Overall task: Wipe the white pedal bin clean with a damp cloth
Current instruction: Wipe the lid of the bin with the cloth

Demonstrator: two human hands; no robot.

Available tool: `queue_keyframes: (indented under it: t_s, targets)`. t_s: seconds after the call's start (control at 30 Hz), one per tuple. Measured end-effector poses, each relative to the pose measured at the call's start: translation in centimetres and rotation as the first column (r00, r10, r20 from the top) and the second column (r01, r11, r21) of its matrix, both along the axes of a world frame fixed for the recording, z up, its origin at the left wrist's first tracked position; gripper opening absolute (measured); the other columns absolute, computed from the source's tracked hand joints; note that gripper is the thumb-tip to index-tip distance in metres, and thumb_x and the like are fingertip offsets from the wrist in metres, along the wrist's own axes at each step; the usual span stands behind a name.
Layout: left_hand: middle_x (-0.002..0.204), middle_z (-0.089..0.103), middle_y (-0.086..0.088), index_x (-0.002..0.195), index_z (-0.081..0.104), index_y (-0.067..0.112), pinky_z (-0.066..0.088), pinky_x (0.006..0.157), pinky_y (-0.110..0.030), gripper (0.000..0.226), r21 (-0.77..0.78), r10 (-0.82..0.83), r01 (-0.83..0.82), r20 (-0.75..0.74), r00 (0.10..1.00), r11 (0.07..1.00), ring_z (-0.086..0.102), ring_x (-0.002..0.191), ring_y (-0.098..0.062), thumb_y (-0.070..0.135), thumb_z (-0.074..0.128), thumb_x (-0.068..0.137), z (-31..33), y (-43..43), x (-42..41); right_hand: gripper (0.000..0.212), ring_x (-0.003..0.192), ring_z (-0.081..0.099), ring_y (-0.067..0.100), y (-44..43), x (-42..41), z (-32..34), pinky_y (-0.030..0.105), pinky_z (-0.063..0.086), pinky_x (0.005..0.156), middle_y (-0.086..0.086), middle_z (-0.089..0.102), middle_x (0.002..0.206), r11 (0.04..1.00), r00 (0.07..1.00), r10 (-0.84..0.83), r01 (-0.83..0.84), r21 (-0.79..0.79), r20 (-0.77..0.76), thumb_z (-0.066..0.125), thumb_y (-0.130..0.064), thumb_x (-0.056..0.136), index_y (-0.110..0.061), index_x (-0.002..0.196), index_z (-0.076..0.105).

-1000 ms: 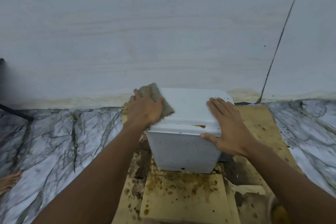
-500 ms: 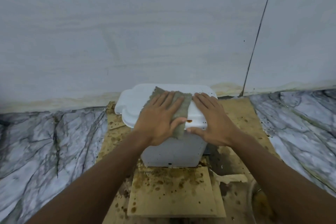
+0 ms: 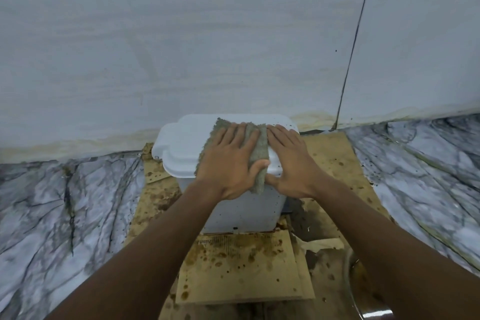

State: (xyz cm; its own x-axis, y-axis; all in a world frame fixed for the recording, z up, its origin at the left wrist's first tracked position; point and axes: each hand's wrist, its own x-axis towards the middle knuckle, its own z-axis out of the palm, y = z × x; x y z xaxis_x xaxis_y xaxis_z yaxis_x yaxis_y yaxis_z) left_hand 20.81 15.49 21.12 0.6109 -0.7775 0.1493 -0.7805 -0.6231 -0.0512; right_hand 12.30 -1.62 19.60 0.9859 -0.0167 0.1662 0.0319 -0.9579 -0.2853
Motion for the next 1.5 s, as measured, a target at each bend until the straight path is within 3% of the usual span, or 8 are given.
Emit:
queue_keyframes:
  t_s: [0.23,0.53,0.73,0.87,1.03,1.3,1.5]
  targets:
    - [0.168,0.011,0.0,0.16,0.011,0.033,-0.001,0.125,-0.035,0.076,-0.071,0.0,-0.002,-0.024,1.0,0.997,0.004,0.155,-0.017,0.072,0.017,0.096,0.3,4.4,1.7,0.107,0.155,-0.012,0.014,0.2,-0.1,0.2,0.025,-0.018,0.118,0.001,-0.005,0.17,0.999,1.0,0.012,-0.012,0.042,-0.01,0.062,-0.063,0.088,-0.014,0.161,0.002]
    - [0.168,0.012,-0.004,0.161,0.009,0.028,-0.002,0.125,-0.037,0.076,-0.045,0.026,-0.025,0.035,0.999,0.999,0.005,0.155,-0.021,0.071,0.012,0.097,0.1,2.5,1.1,0.104,0.155,-0.011,0.014,-0.2,-0.2,0.0,0.024,-0.019,0.117,0.001,-0.004,0.17,0.999,1.0,0.0,-0.001,0.05,0.006,0.063,-0.06,0.089,-0.014,0.161,0.003]
    - [0.164,0.027,-0.004,0.159,0.023,0.03,0.012,0.126,-0.041,0.073,-0.106,0.013,-0.009,0.038,0.999,0.994,0.019,0.153,-0.022,0.07,0.02,0.099,0.1,6.9,2.5,0.102,0.154,-0.013,0.011,-0.2,-0.2,0.3,0.02,-0.021,0.115,-0.003,-0.006,0.169,0.997,1.0,0.018,-0.018,0.082,-0.005,0.065,-0.056,0.09,-0.018,0.161,0.003]
    - [0.166,0.023,-0.007,0.16,0.019,0.027,0.006,0.126,-0.041,0.077,-0.05,0.046,-0.044,0.037,0.998,0.998,0.015,0.154,-0.025,0.071,0.015,0.097,0.4,5.9,2.5,0.103,0.154,-0.015,0.014,0.4,0.0,0.2,0.024,-0.023,0.114,0.0,-0.01,0.169,0.999,1.0,0.005,-0.004,0.031,-0.026,0.064,-0.053,0.091,-0.015,0.161,-0.001]
    - [0.167,0.017,-0.006,0.161,0.01,0.025,0.008,0.125,-0.044,0.078,0.006,-0.001,0.0,0.079,0.997,1.0,0.011,0.155,-0.024,0.07,0.007,0.097,-0.2,0.6,0.4,0.105,0.155,-0.011,0.011,-0.2,-0.2,0.4,0.023,-0.02,0.116,0.0,-0.003,0.17,0.995,1.0,0.006,-0.004,0.104,-0.022,0.07,-0.048,0.088,-0.013,0.161,0.003]
    - [0.168,0.014,-0.002,0.16,0.014,0.034,0.001,0.126,-0.037,0.08,-0.075,0.069,-0.069,-0.005,0.998,0.995,0.007,0.155,-0.019,0.078,0.012,0.093,0.5,7.6,3.0,0.102,0.154,-0.012,0.008,-0.1,-0.1,0.4,0.018,-0.02,0.113,-0.005,-0.005,0.169,0.992,1.0,0.014,-0.011,0.127,-0.028,0.069,-0.047,0.09,-0.018,0.161,0.002]
    - [0.167,0.016,-0.008,0.161,0.011,0.027,0.003,0.126,-0.044,0.08,-0.044,0.079,-0.077,0.039,0.996,0.996,0.008,0.155,-0.026,0.072,0.009,0.095,0.2,3.1,0.9,0.104,0.155,-0.011,0.014,0.0,-0.1,0.3,0.025,-0.019,0.117,0.001,-0.004,0.17,0.996,1.0,-0.004,0.006,0.085,-0.025,0.068,-0.049,0.089,-0.013,0.161,0.003]
